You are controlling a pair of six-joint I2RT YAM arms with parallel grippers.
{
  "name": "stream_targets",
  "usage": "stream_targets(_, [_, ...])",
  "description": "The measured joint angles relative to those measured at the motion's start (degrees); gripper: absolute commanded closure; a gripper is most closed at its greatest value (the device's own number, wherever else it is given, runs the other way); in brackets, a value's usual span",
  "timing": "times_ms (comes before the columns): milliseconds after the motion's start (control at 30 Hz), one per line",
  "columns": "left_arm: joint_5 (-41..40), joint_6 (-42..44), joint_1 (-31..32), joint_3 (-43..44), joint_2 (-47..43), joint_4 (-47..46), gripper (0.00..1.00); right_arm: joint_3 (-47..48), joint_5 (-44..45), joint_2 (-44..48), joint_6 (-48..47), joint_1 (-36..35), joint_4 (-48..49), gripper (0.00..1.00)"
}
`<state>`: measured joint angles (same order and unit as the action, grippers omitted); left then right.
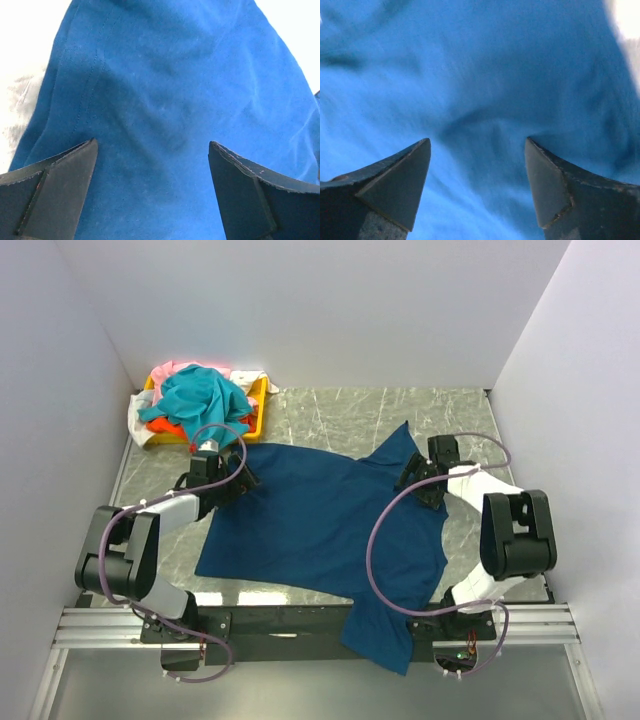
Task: Fold and stack the t-shirts
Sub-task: Fold the tshirt
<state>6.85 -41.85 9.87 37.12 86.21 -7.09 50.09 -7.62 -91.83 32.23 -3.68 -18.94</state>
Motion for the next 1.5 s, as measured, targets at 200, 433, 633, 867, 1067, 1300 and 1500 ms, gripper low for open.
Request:
stream_targets(200, [-0.9, -0.9, -0.1, 0.3, 1.6, -2.9, 0.00, 6.1, -0.1, -5.4, -0.2, 0.5, -0.4, 0.21])
stream_targets(433, [-3.4, -1.4, -0.2, 8.1, 8.3, -1.1, 0.01, 16.6, 1.7, -12.9, -1.5, 0.5, -8.0, 0.21])
stream_targets(633, [-3.6, -1.4, -0.9, 18.5, 16.5, 1.6, 0.01, 29.8, 3.4, -21.7, -1.8, 0.7, -15.8, 0.22])
stream_targets(867, [-3.7, -0.6, -1.1, 28.9, 22.6, 8.7, 0.01, 46.8, 3.5, -32.1, -1.6, 1.8, -25.4, 0.22])
stream_targets(1067, [-3.9, 0.9, -1.1, 35.6, 25.8, 15.1, 0.01, 62.7, 3.3, -40.6, -1.8, 2.9, -32.0, 0.22])
stream_targets(1300, [-4.1, 2.4, -1.1, 36.2, 24.2, 21.3, 0.02, 65.2, 1.4, -37.5, -4.0, 3.0, -33.9, 0.22])
stream_targets(1500, [-3.7, 3.7, -0.4, 31.9, 16.6, 24.1, 0.02, 50.4, -0.5, -23.3, -5.1, 2.5, -32.0, 0.24])
